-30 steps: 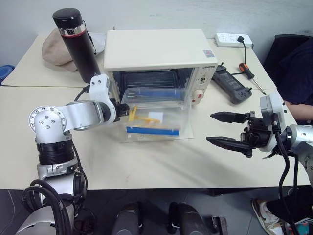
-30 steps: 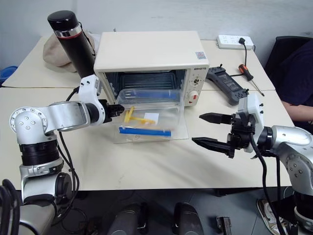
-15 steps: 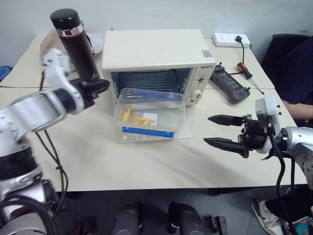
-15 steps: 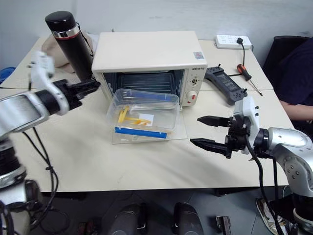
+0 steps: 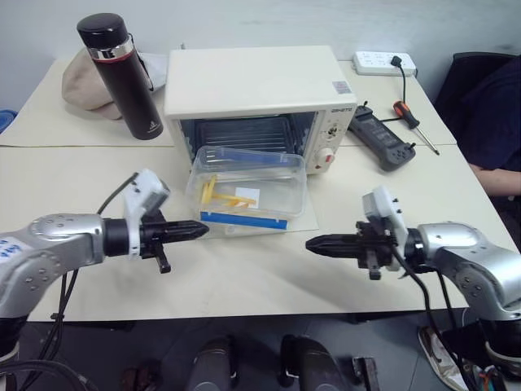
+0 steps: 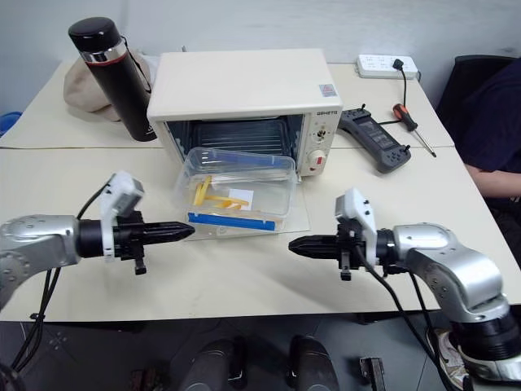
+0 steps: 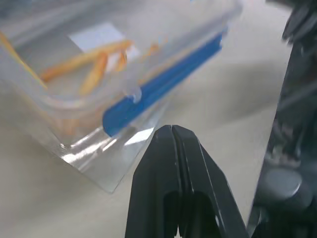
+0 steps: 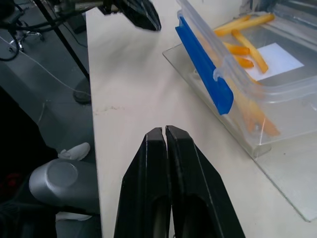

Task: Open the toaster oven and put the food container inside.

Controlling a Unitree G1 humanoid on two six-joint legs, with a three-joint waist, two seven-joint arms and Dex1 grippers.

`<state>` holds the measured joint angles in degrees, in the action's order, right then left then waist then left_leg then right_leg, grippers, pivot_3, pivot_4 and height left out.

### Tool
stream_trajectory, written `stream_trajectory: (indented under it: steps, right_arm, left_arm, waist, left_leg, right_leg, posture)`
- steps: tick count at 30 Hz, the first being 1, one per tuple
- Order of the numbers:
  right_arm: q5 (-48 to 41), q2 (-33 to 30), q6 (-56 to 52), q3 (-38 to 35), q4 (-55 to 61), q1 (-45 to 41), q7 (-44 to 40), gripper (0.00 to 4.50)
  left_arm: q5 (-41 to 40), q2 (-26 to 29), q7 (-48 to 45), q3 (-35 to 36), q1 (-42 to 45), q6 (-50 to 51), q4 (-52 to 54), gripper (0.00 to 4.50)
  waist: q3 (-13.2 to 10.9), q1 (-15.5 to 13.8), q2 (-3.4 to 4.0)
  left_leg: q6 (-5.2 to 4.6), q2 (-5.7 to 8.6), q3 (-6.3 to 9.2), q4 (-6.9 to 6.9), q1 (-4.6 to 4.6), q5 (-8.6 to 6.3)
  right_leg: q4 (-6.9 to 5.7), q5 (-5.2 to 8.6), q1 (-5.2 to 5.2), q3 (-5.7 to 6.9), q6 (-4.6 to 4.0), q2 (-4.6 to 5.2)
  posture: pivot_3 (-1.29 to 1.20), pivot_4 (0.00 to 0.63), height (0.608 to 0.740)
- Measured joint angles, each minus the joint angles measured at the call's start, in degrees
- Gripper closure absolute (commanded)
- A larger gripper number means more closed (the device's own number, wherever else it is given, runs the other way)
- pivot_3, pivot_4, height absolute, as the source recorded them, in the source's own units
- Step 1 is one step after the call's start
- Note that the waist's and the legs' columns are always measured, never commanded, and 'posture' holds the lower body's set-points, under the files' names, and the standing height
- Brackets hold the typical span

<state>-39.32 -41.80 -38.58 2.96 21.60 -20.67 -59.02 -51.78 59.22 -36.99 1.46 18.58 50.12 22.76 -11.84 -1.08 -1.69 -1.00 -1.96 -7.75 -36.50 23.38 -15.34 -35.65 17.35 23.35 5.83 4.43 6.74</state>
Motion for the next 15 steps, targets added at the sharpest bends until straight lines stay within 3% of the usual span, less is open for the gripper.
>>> stream_trajectory:
  steps: [7, 15]
  right_arm:
    - [10.39, 15.11, 2.85, 5.52, -10.06, -8.74, 14.11, 4.45]
    - [17.82, 23.72, 8.98, 4.48, -24.43, -17.69, 23.62, 4.45]
  left_arm:
    - [10.71, -13.86, 1.69, -6.55, 7.14, -3.95, -6.50, 4.50]
    - [18.62, -23.28, 10.73, -5.70, 14.87, -3.51, -15.03, 4.50]
  waist:
    - [0.00, 0.61, 0.00]
    - [0.00, 1.21, 0.00]
  left_leg:
    - [-0.48, -0.14, -0.03, -0.62, 0.46, 0.28]
    - [-0.64, -0.04, 0.09, -0.82, 0.70, 0.38]
  right_leg:
    - [-0.39, -0.01, 0.31, 0.11, 0.02, -0.13]
    - [-0.81, -0.06, 0.40, 0.19, 0.11, -0.23]
  posture:
    - [0.00, 0.150, 0.740]
    - [0.00, 0.150, 0.740]
